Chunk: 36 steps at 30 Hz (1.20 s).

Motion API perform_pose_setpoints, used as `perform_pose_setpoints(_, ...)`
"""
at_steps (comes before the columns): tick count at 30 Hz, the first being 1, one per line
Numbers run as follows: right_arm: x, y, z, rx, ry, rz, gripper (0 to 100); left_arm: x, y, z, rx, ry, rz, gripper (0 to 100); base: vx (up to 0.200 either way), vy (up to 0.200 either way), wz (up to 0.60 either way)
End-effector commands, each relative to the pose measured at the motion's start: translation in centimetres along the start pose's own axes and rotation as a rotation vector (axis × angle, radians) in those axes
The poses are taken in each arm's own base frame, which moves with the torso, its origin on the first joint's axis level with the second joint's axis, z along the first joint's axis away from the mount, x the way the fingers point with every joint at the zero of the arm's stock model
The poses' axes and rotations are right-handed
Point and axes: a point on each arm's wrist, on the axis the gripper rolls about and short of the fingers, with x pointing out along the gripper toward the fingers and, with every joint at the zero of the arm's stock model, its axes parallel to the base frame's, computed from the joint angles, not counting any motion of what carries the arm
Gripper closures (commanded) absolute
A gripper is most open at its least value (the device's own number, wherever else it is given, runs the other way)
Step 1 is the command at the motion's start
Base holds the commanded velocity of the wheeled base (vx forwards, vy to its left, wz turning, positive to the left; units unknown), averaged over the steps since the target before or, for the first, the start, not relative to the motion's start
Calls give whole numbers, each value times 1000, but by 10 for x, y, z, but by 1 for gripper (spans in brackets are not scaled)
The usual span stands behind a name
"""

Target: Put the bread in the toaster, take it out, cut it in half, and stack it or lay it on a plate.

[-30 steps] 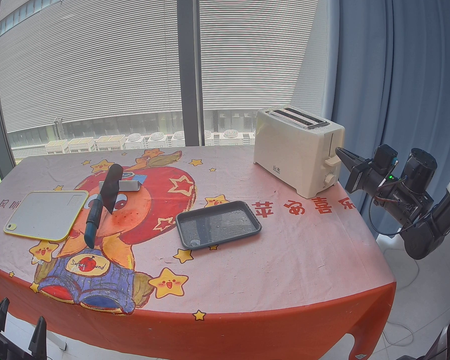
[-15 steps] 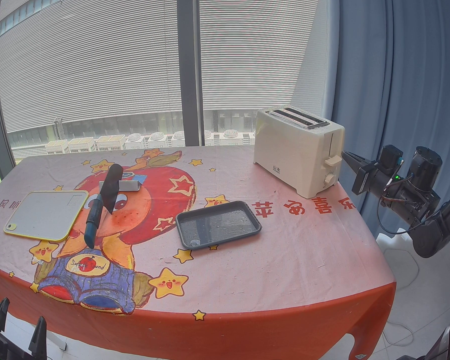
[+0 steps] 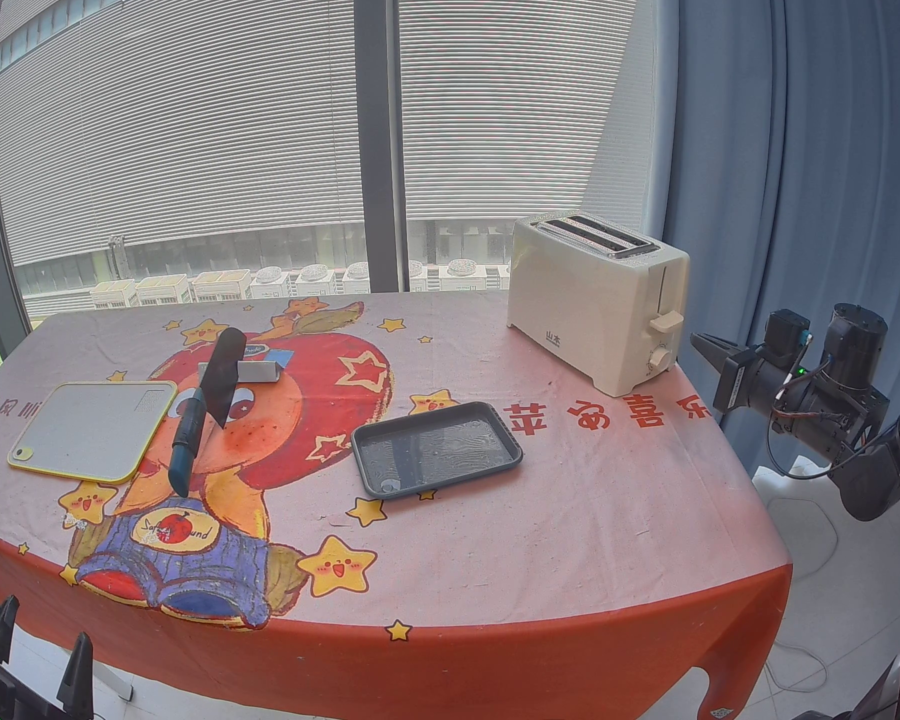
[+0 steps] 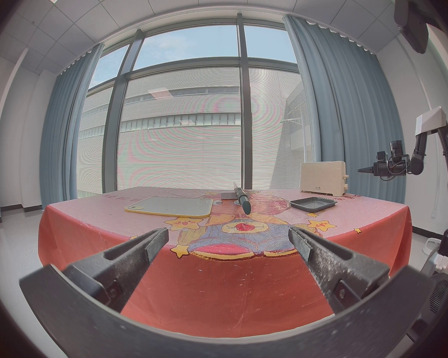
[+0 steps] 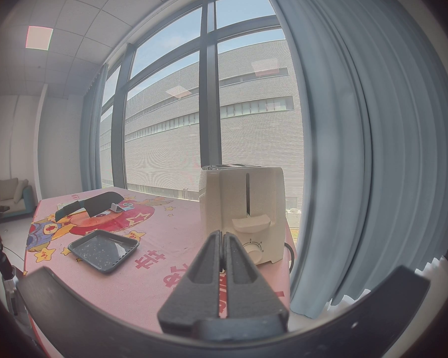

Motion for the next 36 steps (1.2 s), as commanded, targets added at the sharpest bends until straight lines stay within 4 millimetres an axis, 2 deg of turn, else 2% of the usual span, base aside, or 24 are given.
perform_pose_setpoints(1,-1,0,-2,4,16,0,100,0,0,-5,0,4,0,0,0,0,0)
perform_pose_setpoints(11,1,1,-16,15,74,2,100,0,0,-5,-1,4,0,0,0,0,0)
perform_pose_setpoints(36,6,1,-29,22,118,4,100,0,0,-5,0,4,0,0,0,0,0)
